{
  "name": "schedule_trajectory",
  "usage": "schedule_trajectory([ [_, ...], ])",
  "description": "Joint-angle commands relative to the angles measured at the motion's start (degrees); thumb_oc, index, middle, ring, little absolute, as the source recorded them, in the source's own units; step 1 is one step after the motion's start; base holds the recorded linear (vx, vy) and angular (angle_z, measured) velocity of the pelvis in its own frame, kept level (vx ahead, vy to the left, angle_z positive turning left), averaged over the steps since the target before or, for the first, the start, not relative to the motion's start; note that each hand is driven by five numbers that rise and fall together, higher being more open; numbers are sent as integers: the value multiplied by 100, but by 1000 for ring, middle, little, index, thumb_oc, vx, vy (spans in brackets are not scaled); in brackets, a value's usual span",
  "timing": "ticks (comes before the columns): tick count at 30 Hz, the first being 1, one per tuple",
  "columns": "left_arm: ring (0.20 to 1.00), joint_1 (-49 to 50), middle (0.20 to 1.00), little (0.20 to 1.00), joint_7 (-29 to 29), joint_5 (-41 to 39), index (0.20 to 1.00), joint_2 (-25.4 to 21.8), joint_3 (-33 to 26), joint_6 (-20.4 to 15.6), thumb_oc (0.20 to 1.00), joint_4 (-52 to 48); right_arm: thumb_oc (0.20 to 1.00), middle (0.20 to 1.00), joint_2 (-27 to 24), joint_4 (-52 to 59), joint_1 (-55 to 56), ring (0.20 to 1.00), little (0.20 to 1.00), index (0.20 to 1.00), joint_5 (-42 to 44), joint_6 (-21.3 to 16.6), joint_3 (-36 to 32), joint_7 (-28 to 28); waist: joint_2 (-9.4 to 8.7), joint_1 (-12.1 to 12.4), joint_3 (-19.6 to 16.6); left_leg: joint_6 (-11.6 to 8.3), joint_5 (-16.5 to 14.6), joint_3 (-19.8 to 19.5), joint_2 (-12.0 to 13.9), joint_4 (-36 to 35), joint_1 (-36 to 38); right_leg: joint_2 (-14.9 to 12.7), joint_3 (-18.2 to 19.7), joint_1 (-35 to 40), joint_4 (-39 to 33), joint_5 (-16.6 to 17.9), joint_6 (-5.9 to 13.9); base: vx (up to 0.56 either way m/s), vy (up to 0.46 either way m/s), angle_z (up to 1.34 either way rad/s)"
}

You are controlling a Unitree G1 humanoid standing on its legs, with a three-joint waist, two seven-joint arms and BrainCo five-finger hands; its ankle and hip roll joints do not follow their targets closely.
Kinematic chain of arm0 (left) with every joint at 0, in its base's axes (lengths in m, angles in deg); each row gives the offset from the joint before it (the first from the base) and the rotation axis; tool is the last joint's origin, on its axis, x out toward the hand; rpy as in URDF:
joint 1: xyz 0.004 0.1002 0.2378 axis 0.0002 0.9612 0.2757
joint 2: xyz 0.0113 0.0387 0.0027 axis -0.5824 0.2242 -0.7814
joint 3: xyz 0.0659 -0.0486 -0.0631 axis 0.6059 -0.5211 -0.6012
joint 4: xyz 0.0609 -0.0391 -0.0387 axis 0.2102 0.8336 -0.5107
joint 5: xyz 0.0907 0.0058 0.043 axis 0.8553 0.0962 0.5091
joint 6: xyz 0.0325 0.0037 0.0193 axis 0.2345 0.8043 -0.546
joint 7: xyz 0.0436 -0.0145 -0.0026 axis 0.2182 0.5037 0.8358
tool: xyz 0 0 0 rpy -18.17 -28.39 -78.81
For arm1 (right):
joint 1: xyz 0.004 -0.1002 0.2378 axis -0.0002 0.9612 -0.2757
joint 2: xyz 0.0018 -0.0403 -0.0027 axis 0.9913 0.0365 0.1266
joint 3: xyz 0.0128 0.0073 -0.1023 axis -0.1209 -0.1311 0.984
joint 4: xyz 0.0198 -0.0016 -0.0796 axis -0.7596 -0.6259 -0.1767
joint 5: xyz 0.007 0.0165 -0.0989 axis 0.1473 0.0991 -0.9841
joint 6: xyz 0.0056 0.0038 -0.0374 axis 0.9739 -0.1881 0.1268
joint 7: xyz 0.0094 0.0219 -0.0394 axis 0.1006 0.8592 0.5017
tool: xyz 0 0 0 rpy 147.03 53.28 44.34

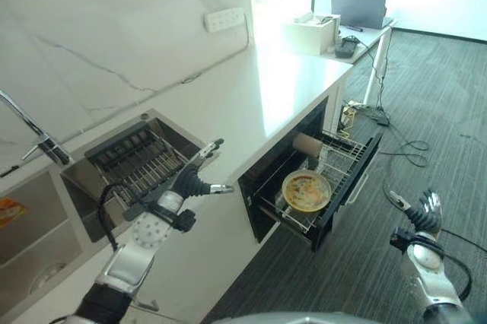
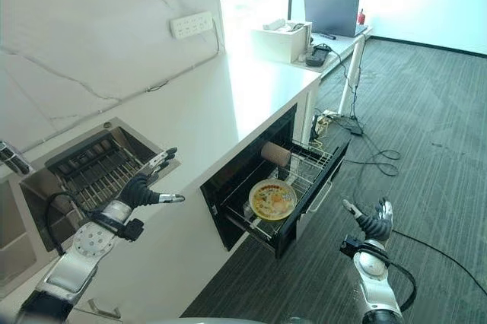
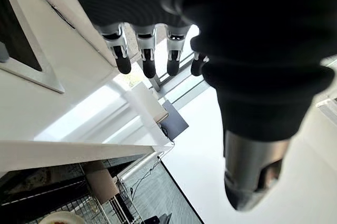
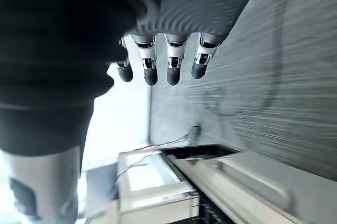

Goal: Place the dishes in the dishwasher.

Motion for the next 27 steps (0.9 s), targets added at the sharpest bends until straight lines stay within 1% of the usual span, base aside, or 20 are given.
schedule_trajectory([
  [1, 1000, -609, 1000, 1000, 177, -92, 1000, -136, -199, -252, 1000, -185, 1000, 1000, -31, 336, -781, 1000, 1000, 1000, 480, -678, -81, -340, -46, 62, 343, 69, -851, -85, 212, 1242, -147, 95, -245, -209, 931, -159, -411, 2, 25, 10],
  [3, 1000, -624, 1000, 1000, 200, -92, 1000, -145, -151, -256, 1000, -199, 1000, 1000, -13, 142, -868, 1000, 1000, 1000, 814, -796, -49, -559, -26, 100, 384, 85, -957, -108, 236, 1476, -254, 37, -256, -308, 1182, -302, -449, 3, 11, 2],
  [5, 1000, -702, 1000, 1000, 193, -59, 1000, -186, -41, -291, 1000, -173, 1000, 1000, 25, -273, -1029, 1000, 1000, 1000, 1309, -996, -55, -951, -16, 182, 435, 120, -1133, -200, 295, 1837, -472, -71, -283, -457, 1555, -496, -501, -5, -12, 3],
  [8, 1000, -882, 1000, 1000, 185, -76, 1000, -303, 108, -343, 1000, -175, 1000, 1000, 12, -823, -1301, 1000, 1000, 1000, 1963, -1088, -116, -1347, -12, 300, 509, 158, -1333, -335, 391, 2364, -839, -253, -303, -705, 2133, -716, -558, -43, -28, 15],
  [9, 1000, -980, 1000, 1000, 167, -126, 1000, -363, 157, -333, 1000, -214, 1000, 1000, -35, -1021, -1447, 1000, 1000, 1000, 2136, -1088, -127, -1438, -17, 354, 554, 177, -1432, -405, 448, 2644, -1016, -365, -303, -853, 2427, -798, -577, -66, -32, 27],
  [10, 1000, -1029, 1000, 1000, 172, -144, 1000, -392, 188, -331, 1000, -225, 1000, 1000, -64, -1134, -1524, 1000, 1000, 1000, 2229, -1099, -123, -1492, -21, 377, 570, 180, -1476, -441, 484, 2776, -1105, -423, -298, -930, 2556, -831, -583, -29, -60, 31],
  [11, 1000, -1083, 1000, 1000, 128, -188, 1000, -463, 232, -330, 1000, -278, 1000, 1000, -92, -1394, -1683, 1000, 1000, 1000, 2406, -1076, -104, -1684, -28, 455, 599, 173, -1585, -557, 577, 3086, -1290, -562, -297, -1076, 2844, -927, -601, 38, -64, 32],
  [12, 1000, -1102, 1000, 1000, 117, -179, 1000, -494, 267, -325, 1000, -294, 1000, 1000, -101, -1494, -1772, 1000, 1000, 1000, 2508, -1010, -88, -1741, -31, 479, 615, 165, -1627, -599, 624, 3209, -1340, -619, -296, -1112, 2944, -963, -609, 66, -62, 24],
  [16, 1000, -1247, 1000, 1000, 91, -230, 1000, -594, 345, -268, 1000, -410, 1000, 1000, -97, -1862, -2062, 1000, 1000, 1000, 2659, -831, 52, -2007, -27, 535, 674, 124, -1735, -736, 785, 3633, -1590, -795, -229, -1315, 3271, -1048, -619, 102, -34, 7],
  [18, 1000, -1344, 1000, 1000, 25, -307, 1000, -643, 379, -213, 1000, -514, 1000, 1000, -56, -2077, -2285, 1000, 1000, 1000, 2598, -676, 231, -2089, -19, 586, 703, 79, -1774, -815, 836, 3848, -1773, -917, -133, -1505, 3458, -1055, -569, 131, -38, 8],
  [19, 1000, -1358, 1000, 1000, 25, -306, 1000, -648, 397, -198, 1000, -550, 1000, 1000, -51, -2124, -2346, 1000, 1000, 1000, 2561, -620, 277, -2111, -16, 597, 716, 59, -1768, -837, 846, 3870, -1808, -934, -109, -1536, 3467, -1042, -553, 106, -33, 7],
  [21, 1000, -1408, 1000, 1000, 22, -307, 1000, -650, 421, -138, 1000, -631, 1000, 1000, -28, -2202, -2484, 1000, 1000, 1000, 2481, -485, 433, -2183, -5, 610, 739, 39, -1697, -878, 846, 3856, -1904, -949, -39, -1641, 3454, -971, -530, 51, -9, 0],
  [22, 1000, -1452, 1000, 1000, 15, -338, 1000, -671, 433, -92, 1000, -684, 1000, 1000, 12, -2248, -2579, 1000, 1000, 1000, 2496, -375, 572, -2290, -6, 624, 770, 8, -1693, -900, 850, 3860, -1952, -976, 23, -1719, 3488, -969, -481, 48, -7, 2],
  [23, 1000, -1476, 1000, 1000, 0, -319, 1000, -673, 452, -71, 1000, -700, 1000, 1000, 54, -2272, -2621, 1000, 1000, 1000, 2524, -336, 631, -2348, -9, 635, 779, -4, -1657, -899, 853, 3820, -1965, -984, 29, -1734, 3459, -936, -457, 51, -31, 2],
  [24, 1000, -1570, 1000, 1000, 6, -299, 1000, -723, 518, -29, 1000, -738, 1000, 1000, 123, -2381, -2747, 1000, 1000, 1000, 2604, -310, 736, -2435, -13, 665, 797, -33, -1549, -884, 868, 3727, -2000, -1020, 4, -1769, 3370, -816, -414, 22, -37, 3],
  [27, 1000, -1854, 1000, 1000, 96, -313, 1000, -823, 611, 106, 1000, -812, 1000, 1000, 187, -2663, -3113, 1000, 1000, 1000, 2824, -199, 822, -2621, -13, 723, 896, -98, -1521, -892, 916, 3808, -2145, -1153, 4, -1947, 3462, -748, -335, -1, -14, 0],
])
